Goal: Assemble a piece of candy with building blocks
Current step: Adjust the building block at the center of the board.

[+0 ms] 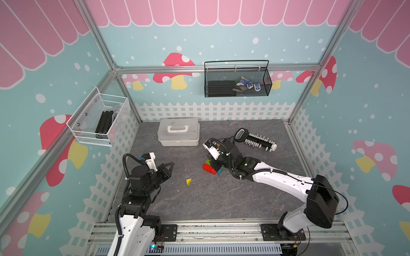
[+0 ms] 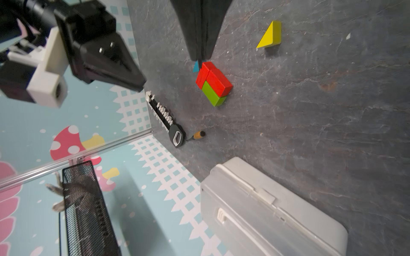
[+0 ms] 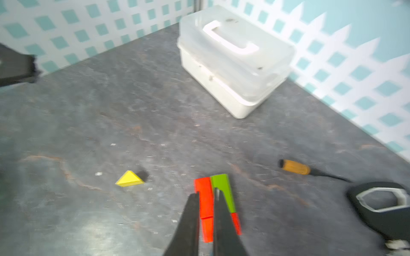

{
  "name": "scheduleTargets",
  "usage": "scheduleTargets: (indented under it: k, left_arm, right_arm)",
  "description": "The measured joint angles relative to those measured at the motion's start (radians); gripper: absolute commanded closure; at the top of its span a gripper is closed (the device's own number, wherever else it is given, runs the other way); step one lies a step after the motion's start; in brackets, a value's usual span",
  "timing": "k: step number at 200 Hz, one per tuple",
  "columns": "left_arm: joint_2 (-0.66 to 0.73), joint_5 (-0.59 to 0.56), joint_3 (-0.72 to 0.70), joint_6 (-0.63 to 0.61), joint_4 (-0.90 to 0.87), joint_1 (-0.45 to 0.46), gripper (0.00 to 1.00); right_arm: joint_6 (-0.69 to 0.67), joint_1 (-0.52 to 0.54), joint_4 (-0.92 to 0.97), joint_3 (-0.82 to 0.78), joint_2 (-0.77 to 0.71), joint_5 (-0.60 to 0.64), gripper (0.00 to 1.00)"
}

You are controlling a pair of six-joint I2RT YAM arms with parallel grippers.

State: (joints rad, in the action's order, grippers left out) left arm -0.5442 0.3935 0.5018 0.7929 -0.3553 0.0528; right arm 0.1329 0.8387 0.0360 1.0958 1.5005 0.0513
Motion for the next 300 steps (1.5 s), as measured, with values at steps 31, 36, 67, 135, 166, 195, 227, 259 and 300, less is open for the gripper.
scheduleTargets:
  k: [31,36,67,135,166,195,227,259,300]
  left_arm:
    - [0.019,0.014,-0.079,0.060,-0.013,0.067,1.00]
    - [0.024,0.010,-0.088,0.070,-0.016,0.085,1.00]
    - [0.004,-0.051,-0.110,0.148,-0.020,0.253,1.00]
    - [-0.189,-0.246,-0.111,0.260,-0.059,0.460,1.00]
    - [-0.233,-0.312,-0.111,0.285,-0.074,0.460,1.00]
    - [-0.324,-0.323,-0.116,0.302,-0.048,0.460,1.00]
    - [-0.393,-0.332,-0.117,0.304,-0.006,0.460,1.00]
    - [-0.429,-0.362,-0.119,0.306,0.037,0.459,1.00]
    - [-0.483,-0.372,-0.156,0.325,0.124,0.433,1.00]
  right_arm:
    - [0.036,-0.033,-0.025,-0.078,-0.016,-0.002,1.00]
    - [0.045,-0.033,-0.022,-0.079,-0.015,0.000,1.00]
    - [0.126,-0.056,0.002,-0.039,-0.001,-0.017,1.00]
    - [0.191,-0.112,0.032,0.024,0.042,-0.115,1.00]
    - [0.190,-0.113,0.033,0.011,0.041,-0.121,1.00]
    - [0.190,-0.119,0.041,-0.010,0.040,-0.124,1.00]
    - [0.190,-0.125,0.049,-0.029,0.026,-0.127,1.00]
    - [0.190,-0.126,0.050,-0.029,0.020,-0.132,1.00]
    - [0.190,-0.129,0.051,-0.032,0.020,-0.140,1.00]
